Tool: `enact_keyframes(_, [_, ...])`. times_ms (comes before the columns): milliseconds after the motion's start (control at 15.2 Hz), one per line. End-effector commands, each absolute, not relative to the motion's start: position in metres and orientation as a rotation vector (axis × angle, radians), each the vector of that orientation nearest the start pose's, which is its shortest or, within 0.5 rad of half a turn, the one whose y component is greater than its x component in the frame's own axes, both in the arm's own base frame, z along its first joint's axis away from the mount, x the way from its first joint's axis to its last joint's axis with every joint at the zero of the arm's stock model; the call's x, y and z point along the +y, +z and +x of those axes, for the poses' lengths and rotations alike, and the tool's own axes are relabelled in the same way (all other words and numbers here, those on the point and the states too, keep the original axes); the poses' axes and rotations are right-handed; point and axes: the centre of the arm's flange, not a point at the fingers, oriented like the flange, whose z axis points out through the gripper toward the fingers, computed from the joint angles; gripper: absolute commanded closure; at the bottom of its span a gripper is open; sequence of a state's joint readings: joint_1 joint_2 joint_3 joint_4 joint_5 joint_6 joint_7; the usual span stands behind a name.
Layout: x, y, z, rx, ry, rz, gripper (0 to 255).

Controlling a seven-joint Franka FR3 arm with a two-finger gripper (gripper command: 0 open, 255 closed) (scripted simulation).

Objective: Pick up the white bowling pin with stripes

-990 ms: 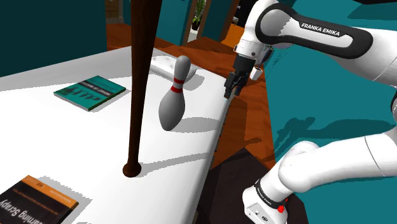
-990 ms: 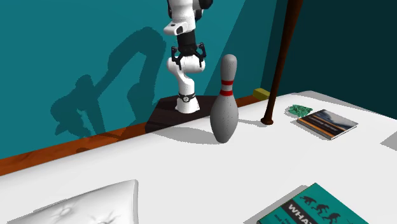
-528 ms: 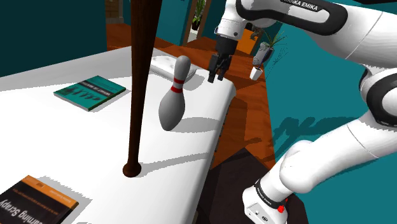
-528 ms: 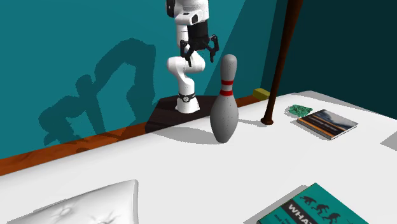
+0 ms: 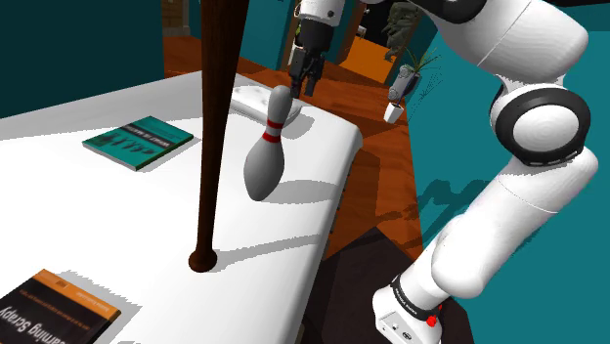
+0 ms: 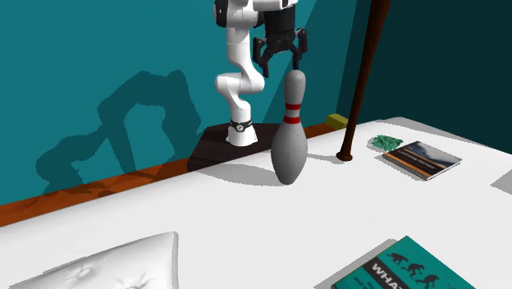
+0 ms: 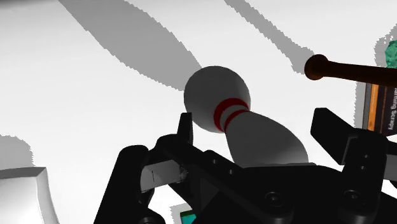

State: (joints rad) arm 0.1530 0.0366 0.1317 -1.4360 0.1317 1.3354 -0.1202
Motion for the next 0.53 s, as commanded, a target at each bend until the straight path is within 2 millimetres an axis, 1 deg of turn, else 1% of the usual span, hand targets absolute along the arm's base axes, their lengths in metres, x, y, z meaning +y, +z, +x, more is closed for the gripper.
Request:
enact_keyframes(0, [0.185, 0.657, 0.528, -0.700, 0.220, -2.926, 0])
enact_keyframes(132, [0.204, 0.668, 0.543, -0.759, 0.218, -2.910, 0])
enact_keyframes(198, [0.205, 0.669, 0.544, -0.763, 0.218, -2.909, 0])
enact_keyframes(462, [0.205, 0.648, 0.544, -0.763, 0.218, -2.909, 0])
